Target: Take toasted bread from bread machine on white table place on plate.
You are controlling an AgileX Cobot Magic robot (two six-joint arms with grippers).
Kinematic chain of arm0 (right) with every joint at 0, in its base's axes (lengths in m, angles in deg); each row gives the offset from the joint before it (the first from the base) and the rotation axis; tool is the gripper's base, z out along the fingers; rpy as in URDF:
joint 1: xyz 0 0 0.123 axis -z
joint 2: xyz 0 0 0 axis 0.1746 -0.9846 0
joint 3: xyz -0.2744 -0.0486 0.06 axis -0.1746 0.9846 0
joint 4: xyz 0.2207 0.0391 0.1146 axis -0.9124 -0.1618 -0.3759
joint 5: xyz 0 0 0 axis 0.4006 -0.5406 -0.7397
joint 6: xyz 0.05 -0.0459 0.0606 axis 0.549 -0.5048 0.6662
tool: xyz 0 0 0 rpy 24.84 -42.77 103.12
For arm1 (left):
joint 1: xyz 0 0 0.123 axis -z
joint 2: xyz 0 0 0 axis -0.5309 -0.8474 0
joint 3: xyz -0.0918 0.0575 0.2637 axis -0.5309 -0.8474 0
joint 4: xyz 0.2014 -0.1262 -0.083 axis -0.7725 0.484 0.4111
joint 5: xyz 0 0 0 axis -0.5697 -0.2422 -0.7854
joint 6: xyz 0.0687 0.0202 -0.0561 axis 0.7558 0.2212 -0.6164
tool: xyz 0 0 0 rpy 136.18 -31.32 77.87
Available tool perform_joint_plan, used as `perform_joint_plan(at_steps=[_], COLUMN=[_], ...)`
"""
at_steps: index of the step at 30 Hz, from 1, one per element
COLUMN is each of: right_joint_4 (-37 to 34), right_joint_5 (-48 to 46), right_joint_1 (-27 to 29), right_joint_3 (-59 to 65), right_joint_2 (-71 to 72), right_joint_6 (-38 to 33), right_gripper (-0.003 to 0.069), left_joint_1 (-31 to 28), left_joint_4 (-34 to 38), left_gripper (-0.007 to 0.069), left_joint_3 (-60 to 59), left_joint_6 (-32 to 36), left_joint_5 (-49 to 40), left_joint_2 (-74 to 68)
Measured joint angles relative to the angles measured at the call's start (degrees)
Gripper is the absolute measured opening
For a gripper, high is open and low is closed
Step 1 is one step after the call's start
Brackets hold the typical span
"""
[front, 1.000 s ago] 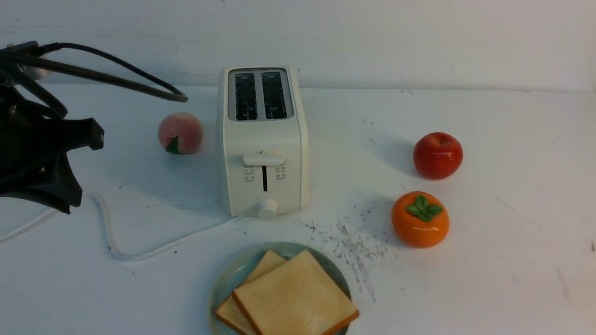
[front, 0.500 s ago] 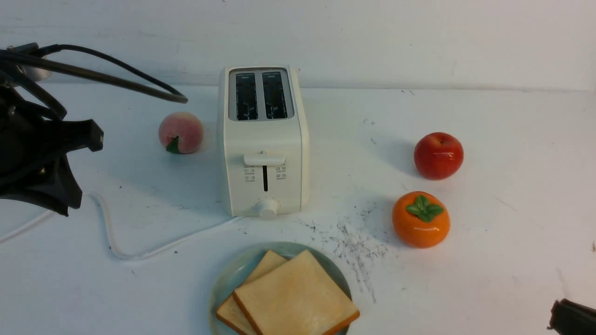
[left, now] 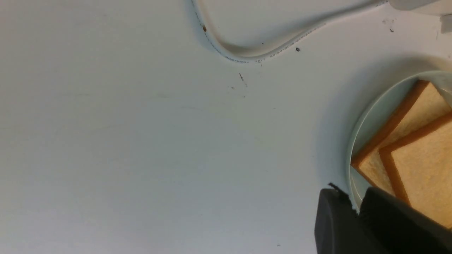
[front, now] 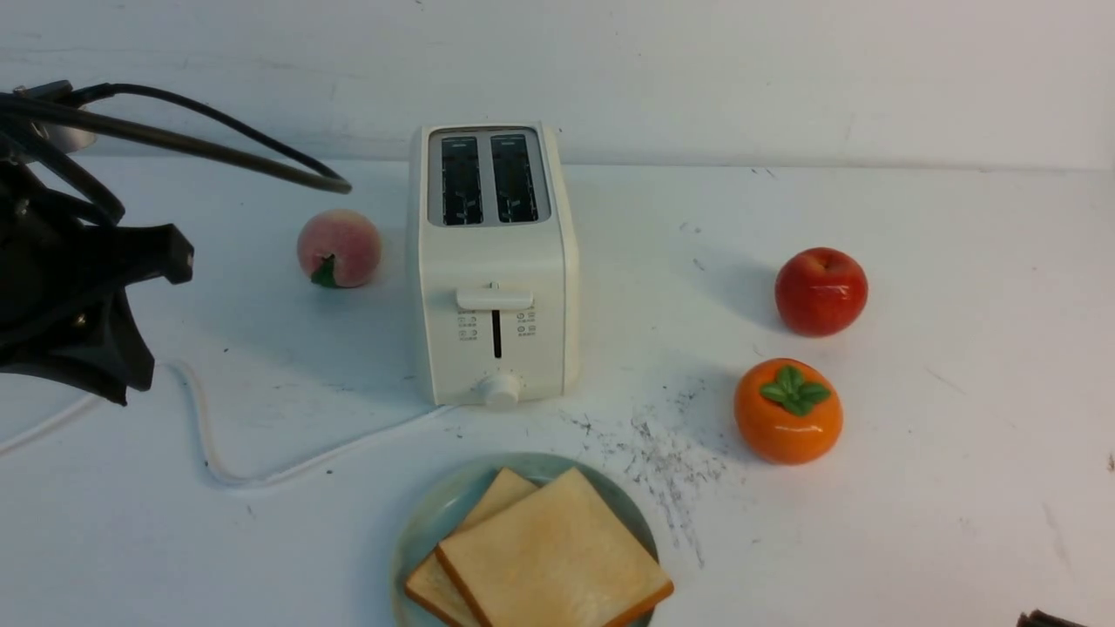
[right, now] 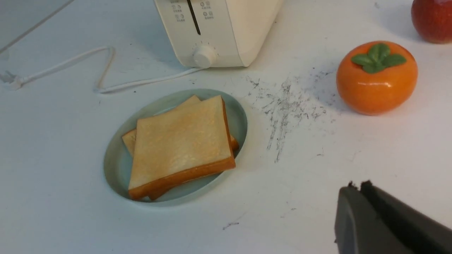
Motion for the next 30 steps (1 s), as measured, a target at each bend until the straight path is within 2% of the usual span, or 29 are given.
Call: perform_joint_plan(at_steps=[5, 10, 11, 13, 17, 22, 30], right_joint_4=[0.5, 3.5, 4.4, 4.6, 4.7, 4.7, 0.4], right_joint_5=[-0.4, -0.5, -0.8, -1.5, -5.4, -7.8, -8.0], right_joint_1=[0.3, 5.1, 8.8, 11.9, 22.0, 28.4, 30.3], right_joint_3=[0.0, 1.0, 1.7, 2.3, 5.0, 8.7, 11.2], right_joint_2=[7.1, 11.4, 13.1, 14.5, 18.1, 18.2, 18.2], right_joint_6=[0.0, 0.0, 0.0, 0.0, 0.0, 0.0, 0.0], right_gripper=[0.0012, 0.0013, 0.0015, 0.0015, 0.0019, 0.0024, 0.0033], left_joint_1=[0.0, 0.0, 0.0, 0.0, 0.0, 0.0, 0.0], left_joint_4=[0.0, 0.0, 0.0, 0.0, 0.0, 0.0, 0.0], left_gripper=[0.0101, 0.0104, 0.0107, 0.0109, 0.0109, 0.0109, 0.0109], left_joint_3=[0.0, 0.0, 0.0, 0.0, 0.0, 0.0, 0.0], left_joint_6=[0.0, 0.0, 0.0, 0.0, 0.0, 0.0, 0.0], left_joint_5=[0.2, 0.7, 0.8, 0.8, 0.1, -0.3, -0.8], left_joint_2=[0.0, 0.0, 0.0, 0.0, 0.0, 0.0, 0.0])
